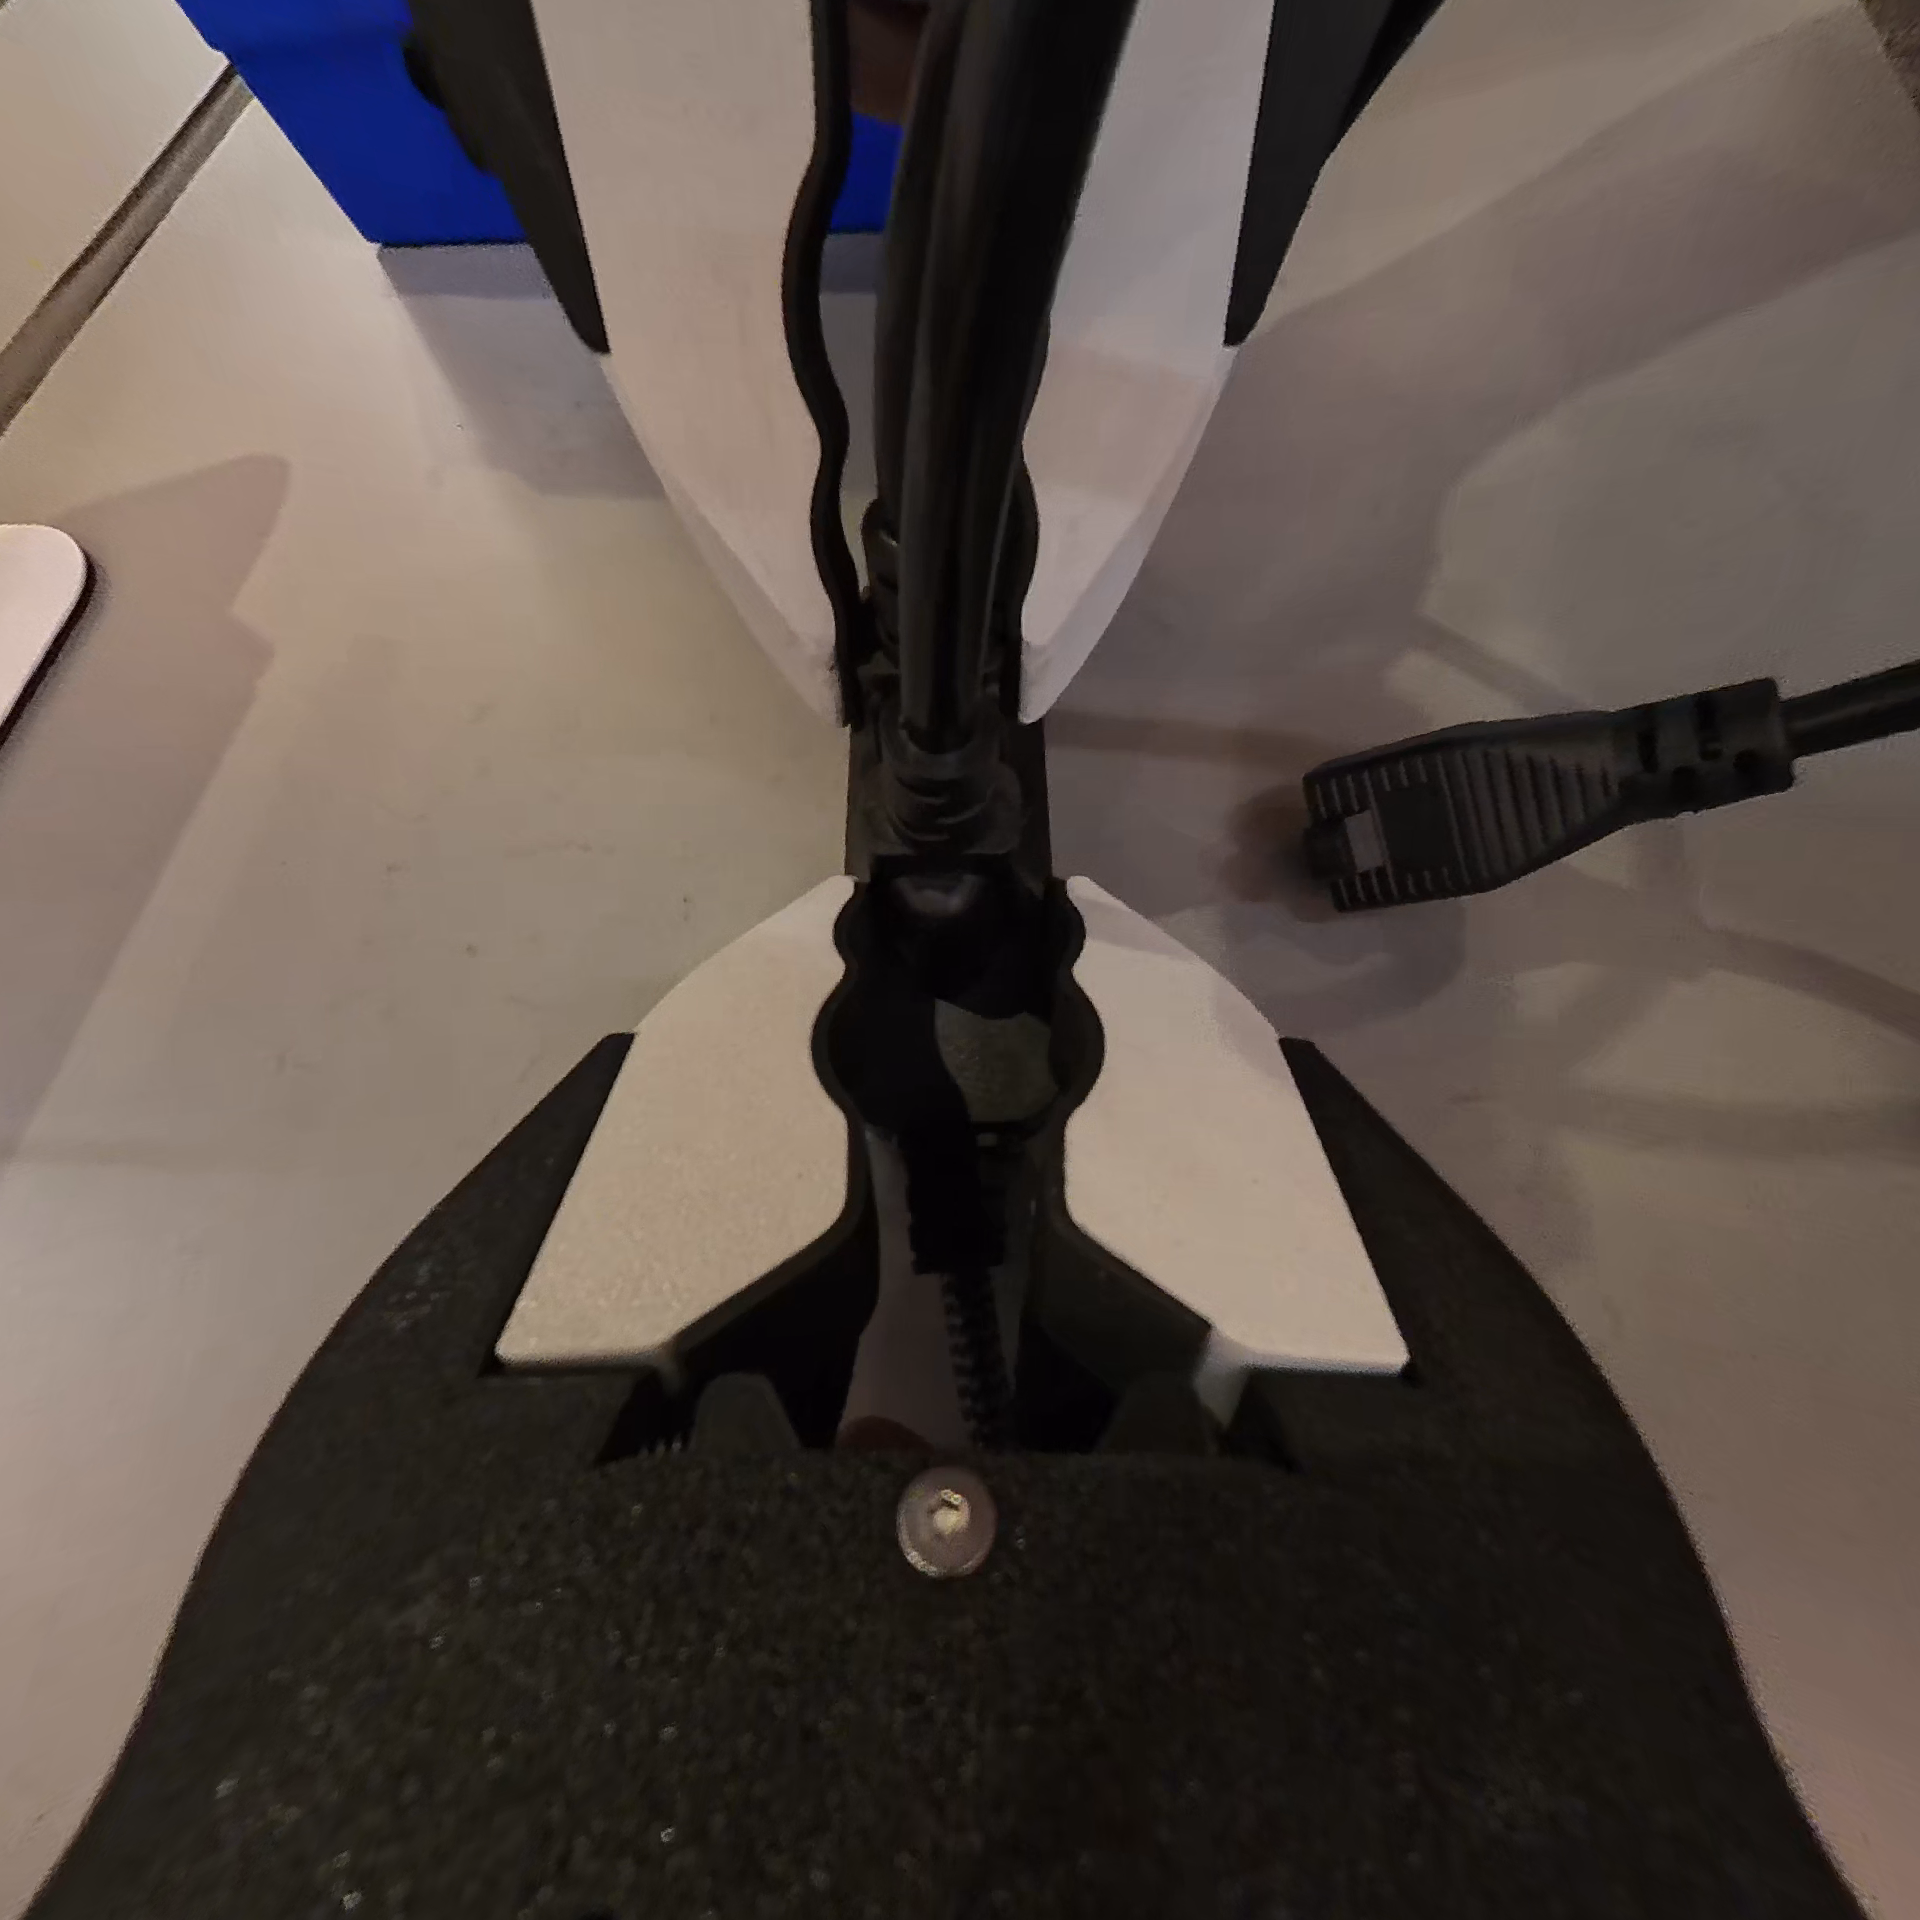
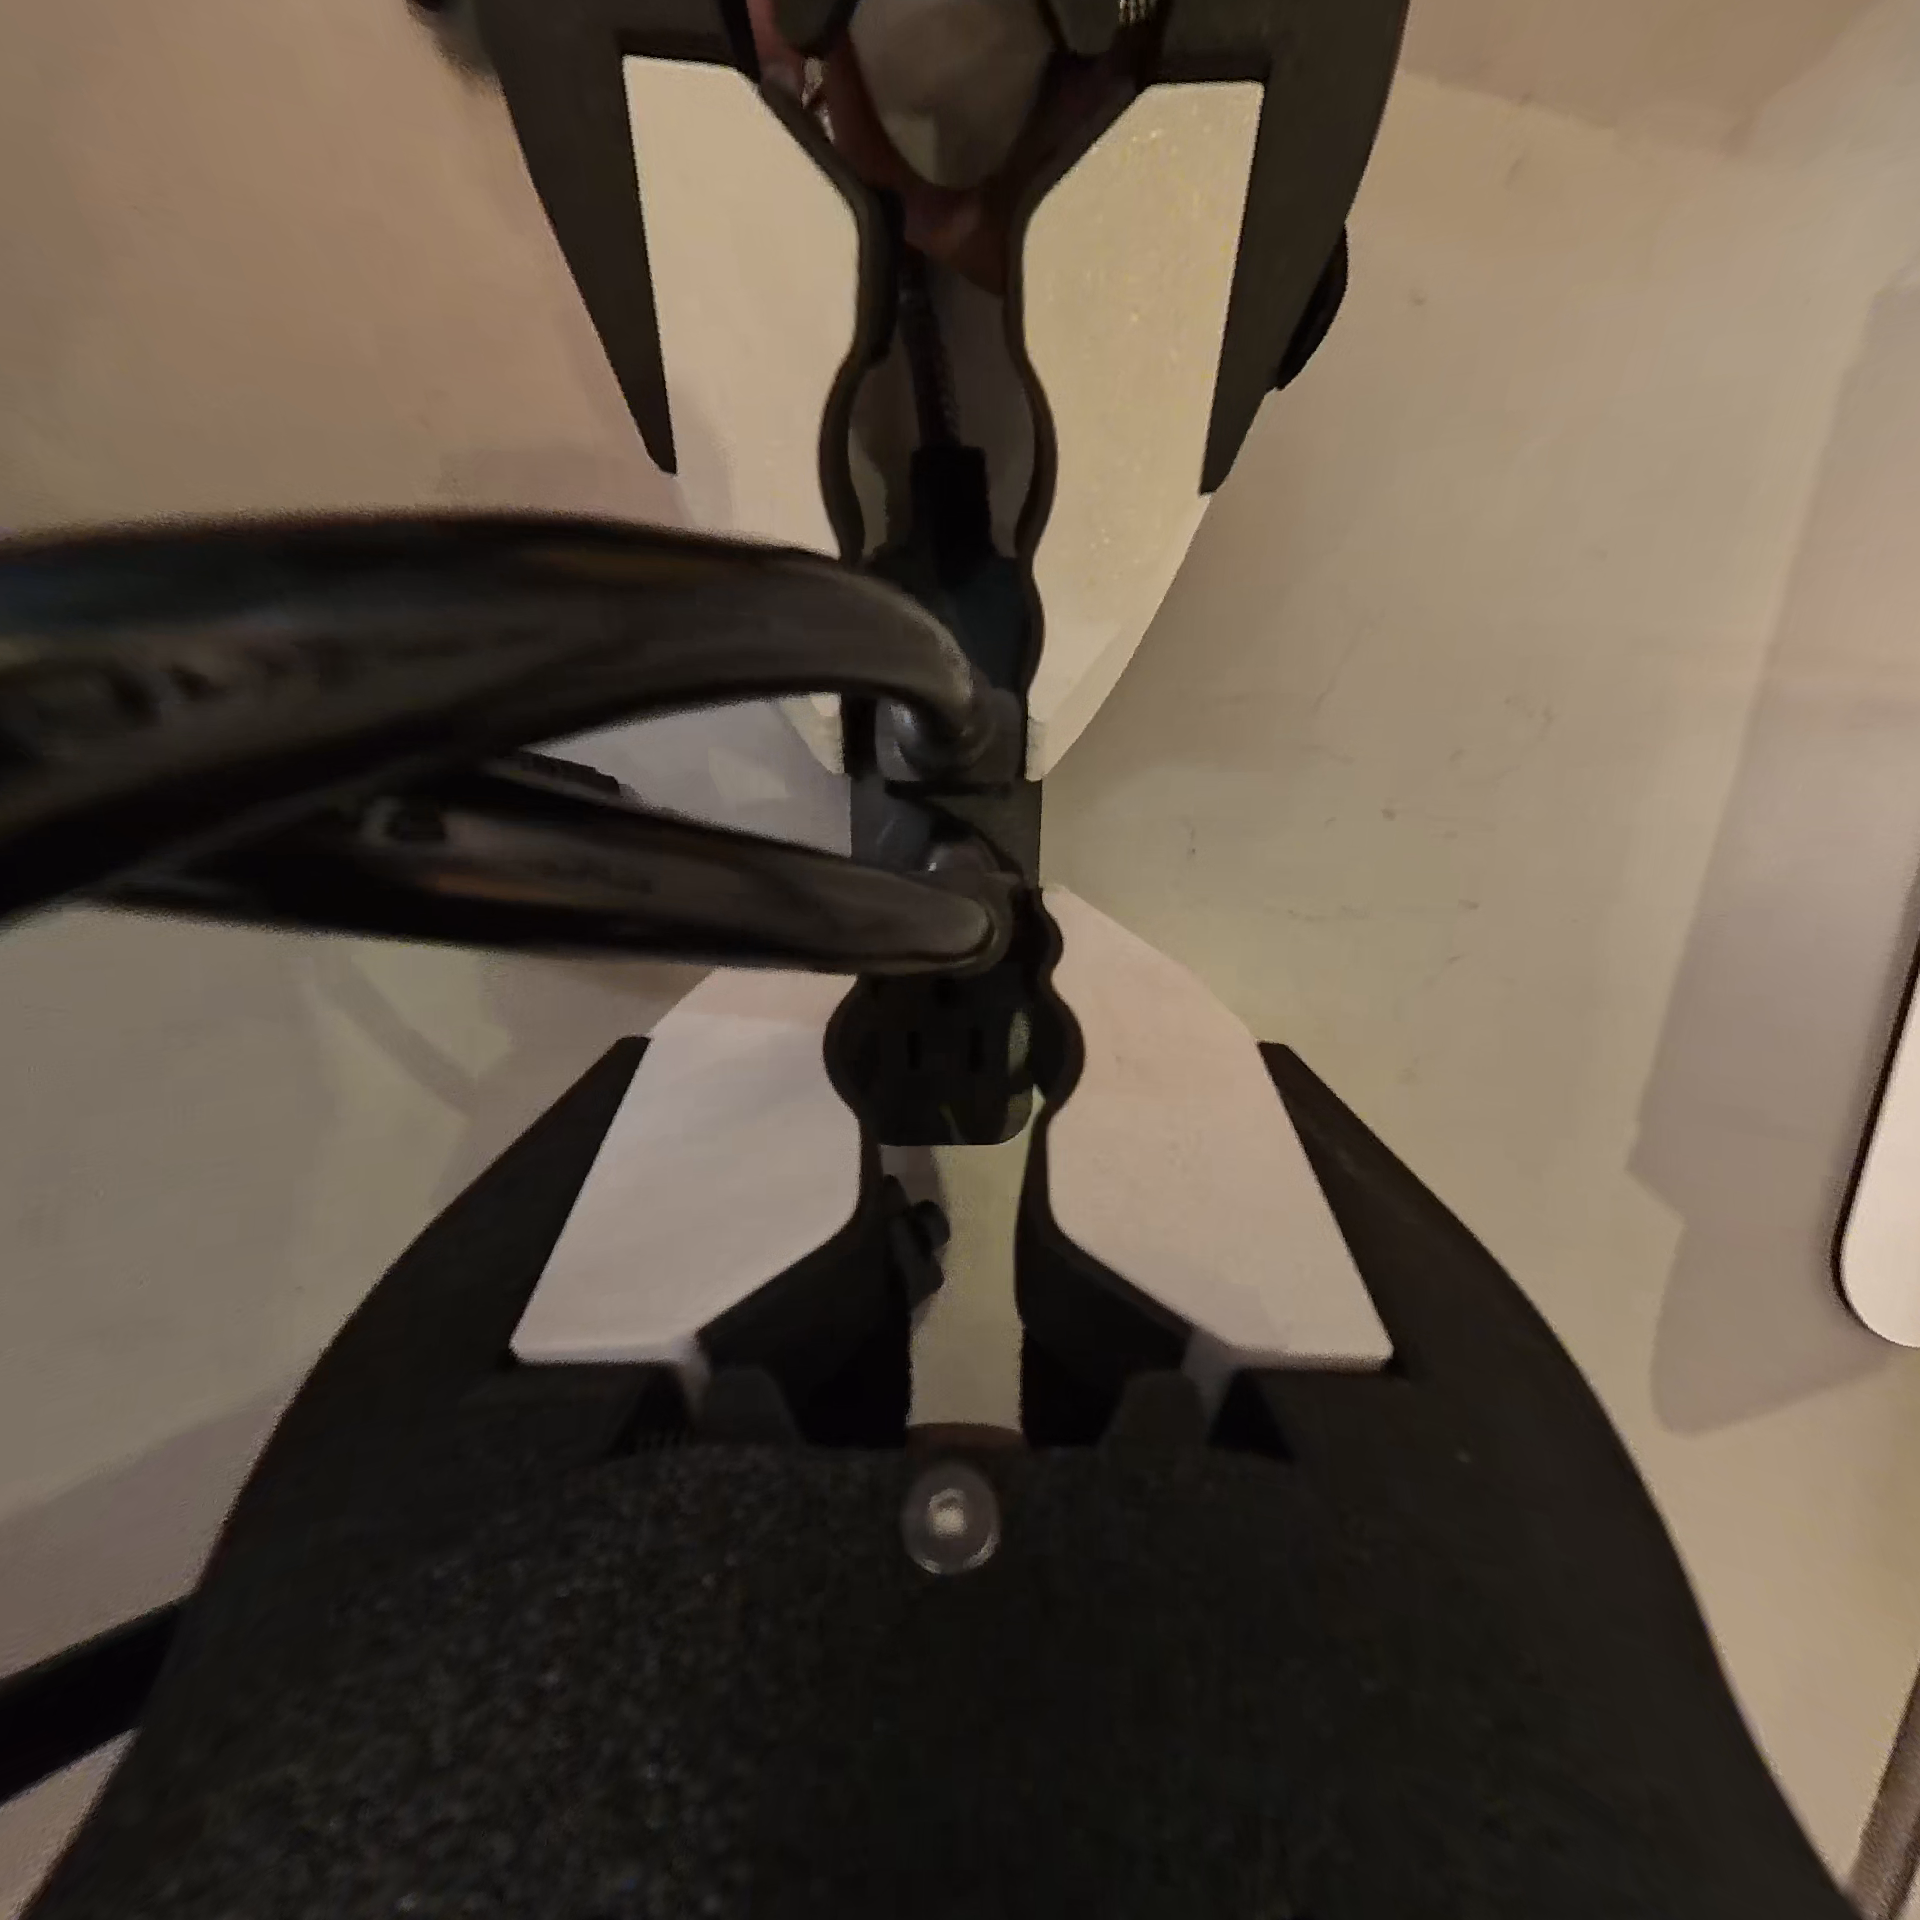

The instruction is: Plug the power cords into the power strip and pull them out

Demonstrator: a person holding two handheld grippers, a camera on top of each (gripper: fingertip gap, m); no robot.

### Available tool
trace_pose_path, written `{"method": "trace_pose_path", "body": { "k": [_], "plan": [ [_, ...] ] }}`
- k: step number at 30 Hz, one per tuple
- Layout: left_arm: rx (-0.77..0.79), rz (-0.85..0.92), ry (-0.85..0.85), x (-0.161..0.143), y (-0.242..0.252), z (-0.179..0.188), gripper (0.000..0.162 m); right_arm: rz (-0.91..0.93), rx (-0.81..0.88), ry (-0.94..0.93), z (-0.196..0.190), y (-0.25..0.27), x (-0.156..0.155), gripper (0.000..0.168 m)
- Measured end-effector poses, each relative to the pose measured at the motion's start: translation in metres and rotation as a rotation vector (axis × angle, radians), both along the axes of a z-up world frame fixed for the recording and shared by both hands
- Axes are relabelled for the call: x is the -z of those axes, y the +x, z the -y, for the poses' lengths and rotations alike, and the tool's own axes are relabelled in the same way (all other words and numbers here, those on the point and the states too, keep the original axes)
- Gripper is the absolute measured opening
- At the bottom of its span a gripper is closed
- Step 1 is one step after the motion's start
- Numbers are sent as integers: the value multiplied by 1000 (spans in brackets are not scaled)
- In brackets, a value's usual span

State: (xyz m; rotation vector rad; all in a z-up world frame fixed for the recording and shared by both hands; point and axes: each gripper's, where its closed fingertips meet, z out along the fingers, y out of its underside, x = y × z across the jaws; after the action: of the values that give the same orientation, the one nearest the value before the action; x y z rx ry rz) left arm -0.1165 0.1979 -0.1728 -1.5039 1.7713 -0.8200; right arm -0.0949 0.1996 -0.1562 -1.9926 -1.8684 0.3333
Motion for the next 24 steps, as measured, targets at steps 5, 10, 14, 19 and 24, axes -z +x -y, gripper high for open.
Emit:
{"method": "trace_pose_path", "body": {
  "k": [5, 10, 14, 19, 24],
  "plan": [
    [-3, -9, -37, 1, 1, 0, 32, -24, 17, -11, -2, 0, 0, 24],
    [-7, -11, -49, 1, 3, -2, 32, 31, 5, 71, -2, 0, 0, 24],
    [-13, -7, -45, 1, 4, -3, 33, 14, 13, 65, -3, 3, -1, 24],
    [-12, -9, -46, 1, 4, -5, 33, -40, 32, -30, -8, 6, -1, 23],
    [10, -12, -45, 2, 4, -6, 33, 26, 14, 11, -7, 4, -1, 24]
  ]
}}
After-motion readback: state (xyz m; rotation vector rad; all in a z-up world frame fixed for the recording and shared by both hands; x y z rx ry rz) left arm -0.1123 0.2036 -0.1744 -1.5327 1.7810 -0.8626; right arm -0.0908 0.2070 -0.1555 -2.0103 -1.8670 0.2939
